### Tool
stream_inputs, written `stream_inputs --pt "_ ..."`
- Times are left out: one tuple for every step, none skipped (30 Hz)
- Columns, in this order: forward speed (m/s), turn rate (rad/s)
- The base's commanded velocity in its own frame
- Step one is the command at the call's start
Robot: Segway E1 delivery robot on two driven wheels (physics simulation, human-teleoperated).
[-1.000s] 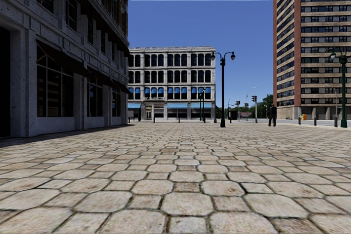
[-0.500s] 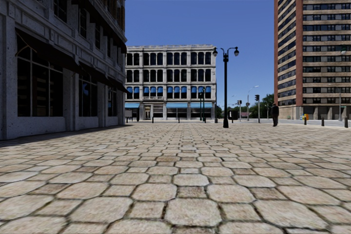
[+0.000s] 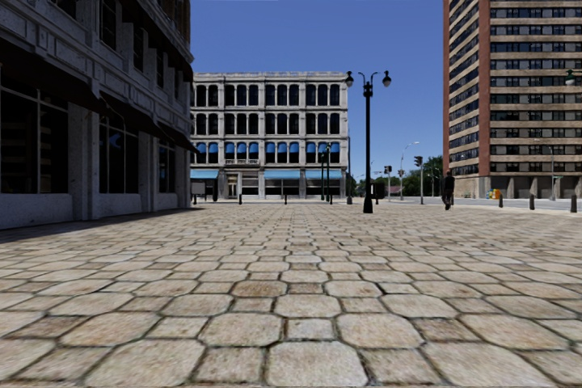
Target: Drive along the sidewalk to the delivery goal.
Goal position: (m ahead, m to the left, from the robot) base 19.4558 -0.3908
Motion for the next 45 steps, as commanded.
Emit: stream_inputs --pt "1.86 0.00" --pt "1.86 0.00" --pt "1.86 0.00" --pt "1.86 0.00" --pt "1.86 0.00" --pt "1.86 0.00" --pt "1.86 0.00" --pt "1.86 0.00" --pt "1.86 0.00" --pt "1.86 0.00" --pt "1.86 0.00" --pt "1.86 0.00" --pt "1.86 0.00" --pt "1.86 0.00" --pt "1.86 0.00" --pt "1.86 0.00" --pt "1.86 0.00" --pt "1.86 0.00" --pt "1.86 0.00" --pt "1.86 0.00" --pt "1.86 0.00" --pt "1.86 0.00" --pt "1.86 -0.16" --pt "1.86 -0.64" --pt "1.86 -0.76" --pt "1.86 -0.76" --pt "1.86 -0.80" --pt "1.86 -0.80" --pt "1.86 -0.40" --pt "1.86 -0.01" --pt "1.86 0.00" --pt "1.86 0.00" --pt "1.86 0.00" --pt "1.86 0.00" --pt "1.86 0.00" --pt "1.86 0.00" --pt "1.86 0.00" --pt "1.86 0.00" --pt "1.86 0.00" --pt "1.86 0.00" --pt "1.86 0.00" --pt "1.86 0.00" --pt "1.86 0.00" --pt "1.86 0.00" --pt "1.86 0.00"
